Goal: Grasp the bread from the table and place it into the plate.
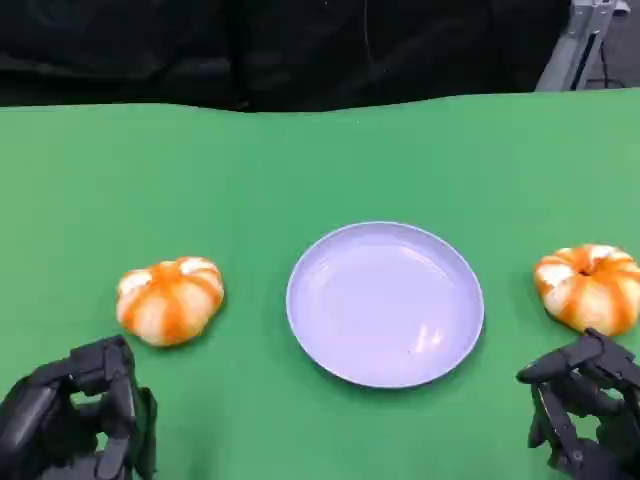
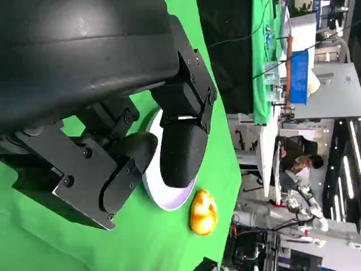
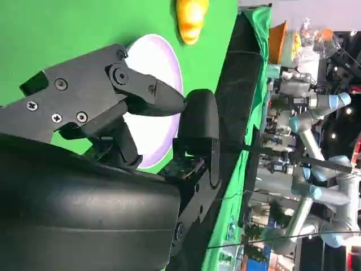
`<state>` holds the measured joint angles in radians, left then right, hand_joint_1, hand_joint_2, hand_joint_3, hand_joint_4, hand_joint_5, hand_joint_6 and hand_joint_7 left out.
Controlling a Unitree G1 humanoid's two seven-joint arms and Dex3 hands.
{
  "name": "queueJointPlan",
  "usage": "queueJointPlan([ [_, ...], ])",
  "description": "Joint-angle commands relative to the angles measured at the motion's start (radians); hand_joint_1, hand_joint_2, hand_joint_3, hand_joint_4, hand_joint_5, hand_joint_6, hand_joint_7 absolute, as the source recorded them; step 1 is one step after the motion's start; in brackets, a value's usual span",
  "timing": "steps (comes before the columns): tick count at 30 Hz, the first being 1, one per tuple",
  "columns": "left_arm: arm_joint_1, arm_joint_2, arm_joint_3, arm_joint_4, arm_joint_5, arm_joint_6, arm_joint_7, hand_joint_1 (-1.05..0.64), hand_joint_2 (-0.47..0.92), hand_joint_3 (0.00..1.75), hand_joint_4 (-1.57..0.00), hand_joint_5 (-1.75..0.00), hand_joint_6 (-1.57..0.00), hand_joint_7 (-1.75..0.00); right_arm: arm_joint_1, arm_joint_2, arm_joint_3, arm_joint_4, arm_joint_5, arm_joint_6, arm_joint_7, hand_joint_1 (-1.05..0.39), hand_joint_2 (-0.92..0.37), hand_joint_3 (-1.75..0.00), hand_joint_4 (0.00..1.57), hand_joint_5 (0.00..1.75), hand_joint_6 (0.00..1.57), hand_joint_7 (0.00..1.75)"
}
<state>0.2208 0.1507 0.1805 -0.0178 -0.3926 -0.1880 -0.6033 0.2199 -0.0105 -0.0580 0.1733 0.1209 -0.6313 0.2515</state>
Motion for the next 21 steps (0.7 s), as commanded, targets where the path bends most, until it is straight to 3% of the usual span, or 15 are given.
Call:
queueJointPlan([
  [1,0.002,0.017,0.001,0.003,0.005,-0.005,0.005,0.02,0.49,1.47,-1.03,-1.75,-0.83,-1.75,-0.002,-0.011,-0.004,-0.002,0.012,-0.01,-0.001,-0.16,-0.74,-0.83,0.81,1.69,0.78,1.41],
  [17,0.005,0.015,0.003,-0.006,0.024,-0.007,0.026,0.02,0.49,1.45,-1.02,-1.75,-0.83,-1.75,0.0,-0.012,-0.003,-0.008,0.008,-0.005,-0.003,-0.16,-0.73,-0.84,0.8,1.69,0.78,1.39],
  [21,0.01,0.011,0.002,-0.017,0.039,-0.009,0.051,0.03,0.48,1.44,-0.92,-1.75,-0.77,-1.67,0.0,-0.01,-0.003,-0.008,0.007,-0.004,-0.005,-0.17,-0.73,-0.83,0.81,1.69,0.78,1.39],
])
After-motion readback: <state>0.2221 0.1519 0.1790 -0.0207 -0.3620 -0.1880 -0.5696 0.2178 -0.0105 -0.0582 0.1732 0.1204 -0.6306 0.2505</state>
